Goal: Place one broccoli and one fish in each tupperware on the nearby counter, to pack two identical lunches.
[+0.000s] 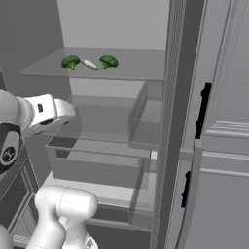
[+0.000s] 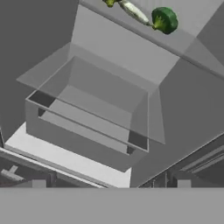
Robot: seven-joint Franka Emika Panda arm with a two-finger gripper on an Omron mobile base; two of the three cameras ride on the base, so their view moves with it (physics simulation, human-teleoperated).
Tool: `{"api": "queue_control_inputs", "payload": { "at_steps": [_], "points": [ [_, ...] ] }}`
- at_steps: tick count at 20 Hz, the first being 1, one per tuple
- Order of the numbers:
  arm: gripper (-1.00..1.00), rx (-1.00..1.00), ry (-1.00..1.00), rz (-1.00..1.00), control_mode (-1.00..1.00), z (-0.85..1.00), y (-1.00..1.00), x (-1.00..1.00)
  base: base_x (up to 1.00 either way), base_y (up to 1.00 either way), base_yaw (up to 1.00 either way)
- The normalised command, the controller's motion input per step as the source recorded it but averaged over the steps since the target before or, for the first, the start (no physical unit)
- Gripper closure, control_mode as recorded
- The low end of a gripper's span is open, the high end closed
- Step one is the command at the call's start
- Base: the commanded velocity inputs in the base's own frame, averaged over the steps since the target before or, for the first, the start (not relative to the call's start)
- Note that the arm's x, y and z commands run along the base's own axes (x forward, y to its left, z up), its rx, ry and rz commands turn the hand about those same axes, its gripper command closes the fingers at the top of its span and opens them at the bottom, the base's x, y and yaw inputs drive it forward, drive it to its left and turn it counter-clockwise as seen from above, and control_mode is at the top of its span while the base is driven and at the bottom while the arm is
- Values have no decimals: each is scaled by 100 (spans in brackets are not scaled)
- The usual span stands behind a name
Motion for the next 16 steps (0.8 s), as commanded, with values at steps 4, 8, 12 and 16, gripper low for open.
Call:
{"api": "queue_control_inputs", "payload": {
  "at_steps": [4,8,12,16],
  "points": [
    [-100,22,-12,-11,-100,60,0,62,0,0,0],
    [-100,25,-4,-13,-100,59,0,83,0,0,0],
    [-100,19,-2,-3,-100,28,0,73,0,0,0],
    [-100,13,-4,0,-100,0,10,77,0,0,0]
  ]
}}
